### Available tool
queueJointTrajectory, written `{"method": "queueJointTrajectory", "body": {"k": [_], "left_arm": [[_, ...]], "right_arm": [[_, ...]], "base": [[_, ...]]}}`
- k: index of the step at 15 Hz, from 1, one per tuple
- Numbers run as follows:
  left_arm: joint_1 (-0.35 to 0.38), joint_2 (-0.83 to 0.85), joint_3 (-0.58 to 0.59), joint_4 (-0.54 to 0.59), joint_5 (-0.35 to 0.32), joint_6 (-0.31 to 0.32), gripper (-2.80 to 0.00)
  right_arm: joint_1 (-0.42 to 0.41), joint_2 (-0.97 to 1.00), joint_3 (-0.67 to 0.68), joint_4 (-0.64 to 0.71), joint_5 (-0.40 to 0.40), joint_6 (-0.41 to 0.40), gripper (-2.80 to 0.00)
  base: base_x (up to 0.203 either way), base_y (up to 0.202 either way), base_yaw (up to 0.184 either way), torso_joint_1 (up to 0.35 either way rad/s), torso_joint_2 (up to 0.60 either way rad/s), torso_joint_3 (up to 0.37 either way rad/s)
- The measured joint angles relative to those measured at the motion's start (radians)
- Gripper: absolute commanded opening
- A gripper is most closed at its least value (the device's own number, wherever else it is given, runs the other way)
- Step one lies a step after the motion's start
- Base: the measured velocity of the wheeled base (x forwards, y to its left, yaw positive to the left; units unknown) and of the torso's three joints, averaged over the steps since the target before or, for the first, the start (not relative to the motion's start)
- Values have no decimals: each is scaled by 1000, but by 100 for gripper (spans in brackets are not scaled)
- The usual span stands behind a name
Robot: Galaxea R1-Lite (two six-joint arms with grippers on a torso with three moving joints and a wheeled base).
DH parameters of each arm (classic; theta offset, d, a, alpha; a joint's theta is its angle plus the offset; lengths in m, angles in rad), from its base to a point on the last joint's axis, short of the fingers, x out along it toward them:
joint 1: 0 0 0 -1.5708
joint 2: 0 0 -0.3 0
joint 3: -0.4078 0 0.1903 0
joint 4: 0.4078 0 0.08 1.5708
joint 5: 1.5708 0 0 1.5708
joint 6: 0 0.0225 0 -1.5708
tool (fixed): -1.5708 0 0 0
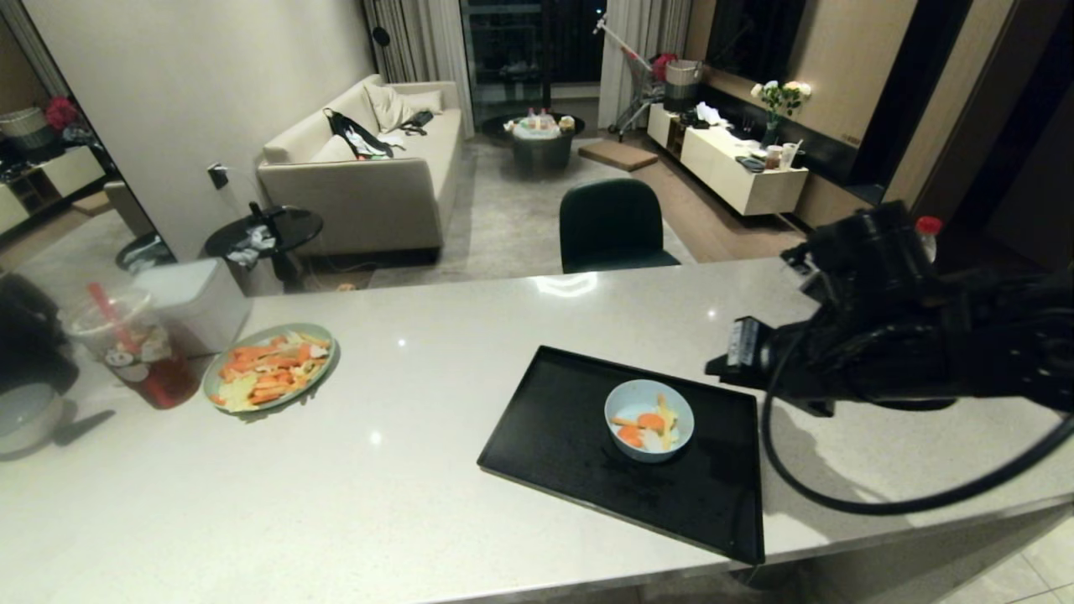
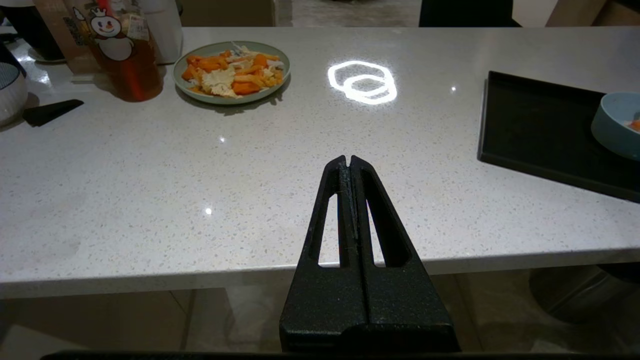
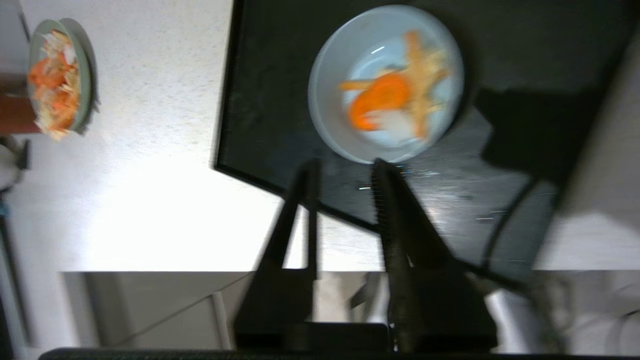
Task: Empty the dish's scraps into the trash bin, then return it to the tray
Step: Pick up the bowl with leftover food
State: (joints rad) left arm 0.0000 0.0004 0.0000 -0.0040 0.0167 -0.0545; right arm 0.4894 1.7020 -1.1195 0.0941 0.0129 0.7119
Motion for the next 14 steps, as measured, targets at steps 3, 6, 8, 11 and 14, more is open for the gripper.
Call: {"method": "queueJointTrajectory", "body": {"k": [3,6,8,11,14], "left_arm": [[0,0,0,0,0,0,-280],[0,0,0,0,0,0,-280],[0,0,0,0,0,0,-280],[0,0,0,0,0,0,-280],[0,0,0,0,0,0,-280]], "right_arm": [[50,140,-130,82,-7,111,0],[50,213,-158,137,-8,116,0],[43,247,-163,139,-8,150,0],[36,282,-166,136,-9,172,0],[13,298,-168,144,-10,170,0]], "base": [[0,0,0,0,0,0],[0,0,0,0,0,0],[0,0,0,0,0,0],[0,0,0,0,0,0],[0,0,0,0,0,0]]}}
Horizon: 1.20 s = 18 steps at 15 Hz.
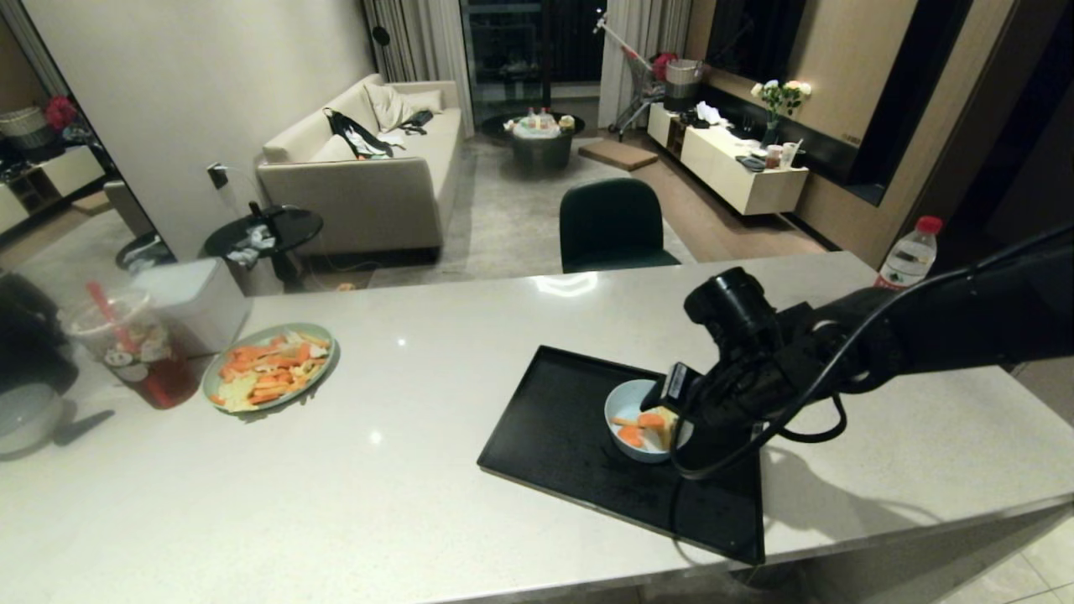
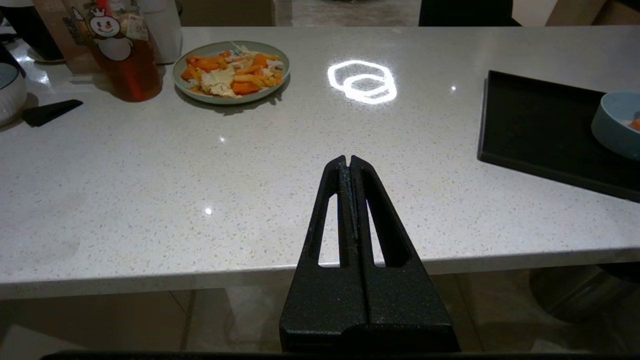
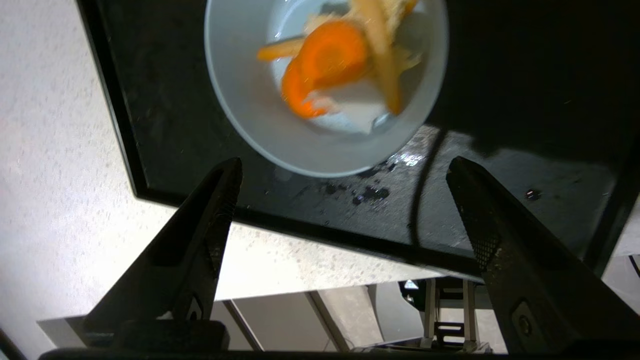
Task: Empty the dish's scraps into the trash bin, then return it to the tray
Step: Pick up the bowl with leftover food
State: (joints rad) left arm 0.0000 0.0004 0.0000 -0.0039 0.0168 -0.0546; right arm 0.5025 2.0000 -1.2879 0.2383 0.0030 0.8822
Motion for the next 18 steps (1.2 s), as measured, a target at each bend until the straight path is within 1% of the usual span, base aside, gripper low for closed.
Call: {"method": "queueJointTrajectory", "body": {"k": [5,13,18], "left_arm": [[0,0,0,0,0,0,-280],[0,0,0,0,0,-1,-280],[0,0,0,0,-1,0,-280]], "right_arm": [[-40,7,2,45,-2,-4,0],[-53,67,-7,26,-3,-5,0],[-68,129,-71,20,-2,-5,0]], "base": [[0,0,0,0,0,0],[0,0,0,0,0,0],[0,0,0,0,0,0]]}}
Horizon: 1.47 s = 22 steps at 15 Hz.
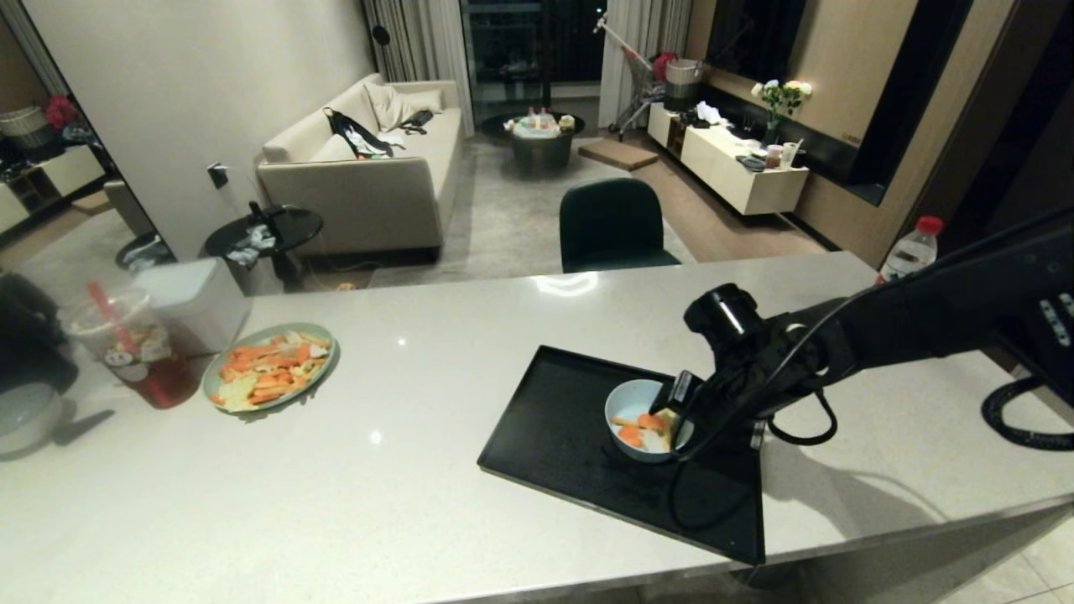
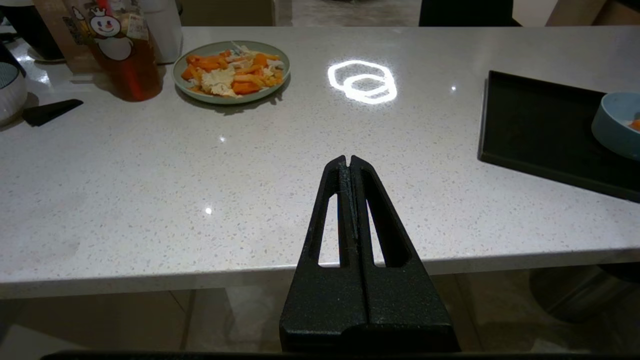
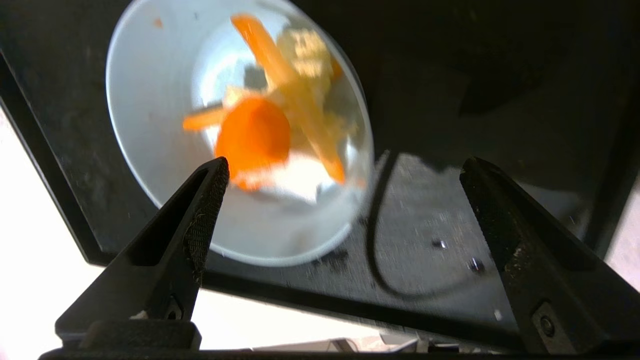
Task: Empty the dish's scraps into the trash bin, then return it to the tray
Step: Pick up the bowl with leftover food
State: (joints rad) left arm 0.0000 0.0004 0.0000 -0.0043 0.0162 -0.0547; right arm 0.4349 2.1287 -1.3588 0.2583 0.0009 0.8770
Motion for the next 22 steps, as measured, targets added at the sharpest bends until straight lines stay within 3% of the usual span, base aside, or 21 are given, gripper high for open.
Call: {"method": "queueJointTrajectory", "body": {"k": [5,6,22], "left_arm": [[0,0,0,0,0,0,-280],[0,0,0,0,0,0,-280],[0,0,0,0,1,0,-280]], "right_arm": [[0,57,-33,-4,1,1,0],[0,62,-36,-4,1,1,-280],[8,53,-80,35,0,-3,-280]], "base": [[0,0,0,0,0,0],[0,0,0,0,0,0],[0,0,0,0,0,0]]}}
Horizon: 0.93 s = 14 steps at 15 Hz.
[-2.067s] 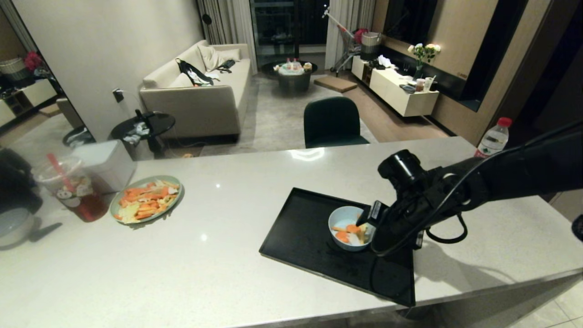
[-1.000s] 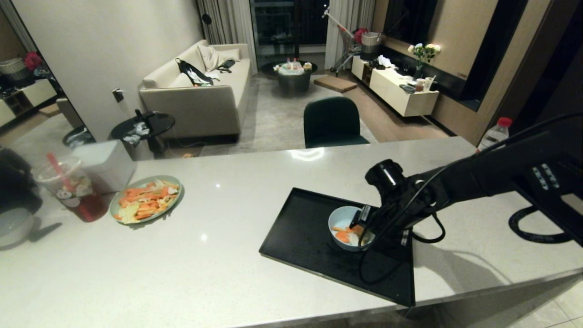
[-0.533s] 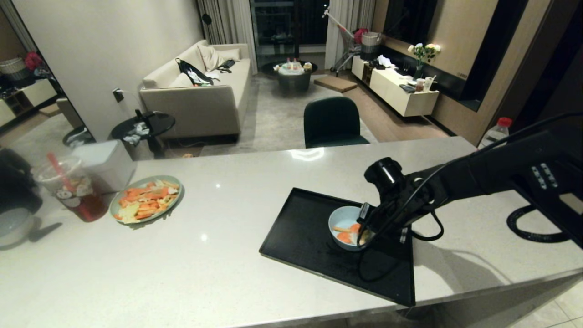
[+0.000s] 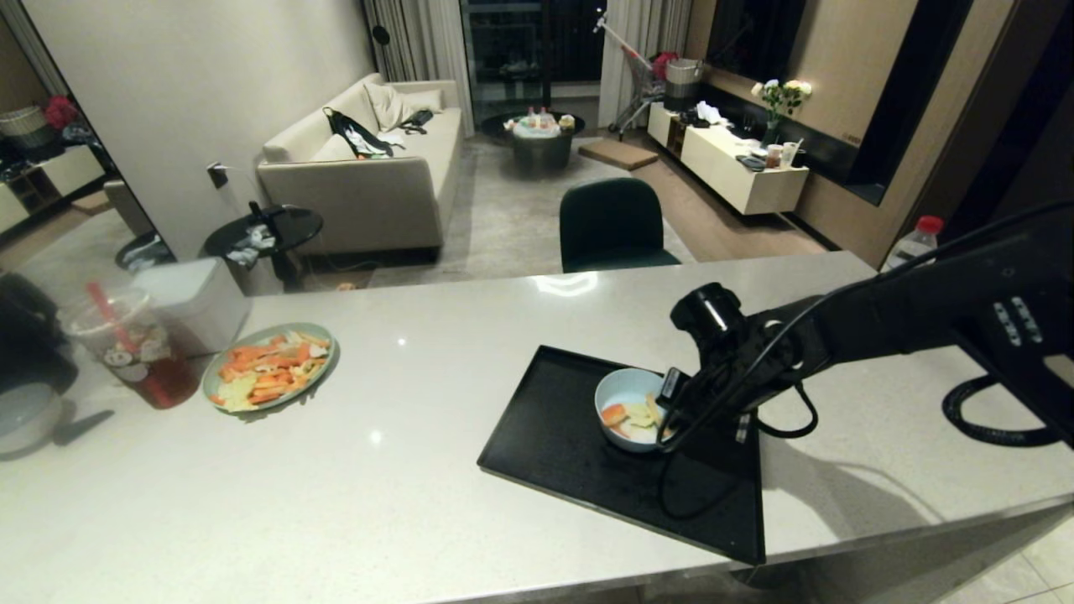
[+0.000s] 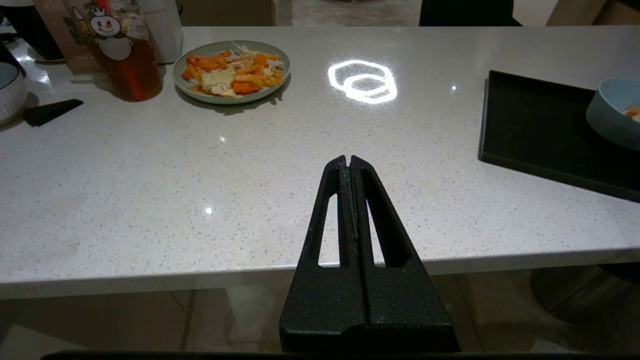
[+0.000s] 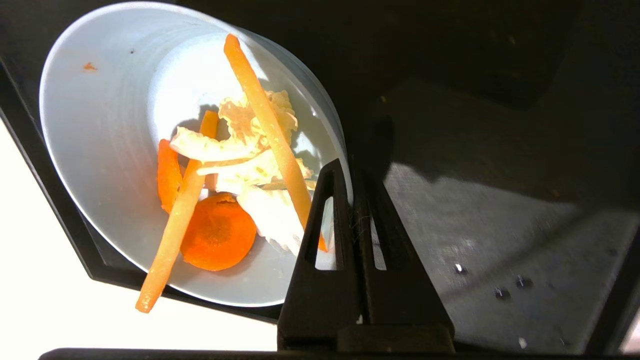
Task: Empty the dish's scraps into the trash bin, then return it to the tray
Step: Pick up the bowl with leftover food
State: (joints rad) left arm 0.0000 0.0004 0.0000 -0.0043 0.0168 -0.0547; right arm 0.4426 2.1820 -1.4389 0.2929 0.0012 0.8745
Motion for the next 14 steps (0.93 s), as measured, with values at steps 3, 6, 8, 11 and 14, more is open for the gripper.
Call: {"method": "queueJointTrajectory", "body": {"k": [3,6,8,11,14], "left_arm": [[0,0,0,0,0,0,-280],[0,0,0,0,0,0,-280],[0,0,0,0,0,0,-280],[0,0,0,0,-1,0,-280],[0,0,0,0,-1,0,-280]], "right_arm": [[0,-19,5,23,0,0,-280],[9,-45,11,40,1,4,-280],[32,-74,22,52,3,7,-280],[88,-129,73,55,3,7,-280],[149,-199,140,54,3,9,-280]], "base": [[0,0,0,0,0,0],[0,0,0,0,0,0],[0,0,0,0,0,0],[0,0,0,0,0,0],[0,0,0,0,0,0]]}}
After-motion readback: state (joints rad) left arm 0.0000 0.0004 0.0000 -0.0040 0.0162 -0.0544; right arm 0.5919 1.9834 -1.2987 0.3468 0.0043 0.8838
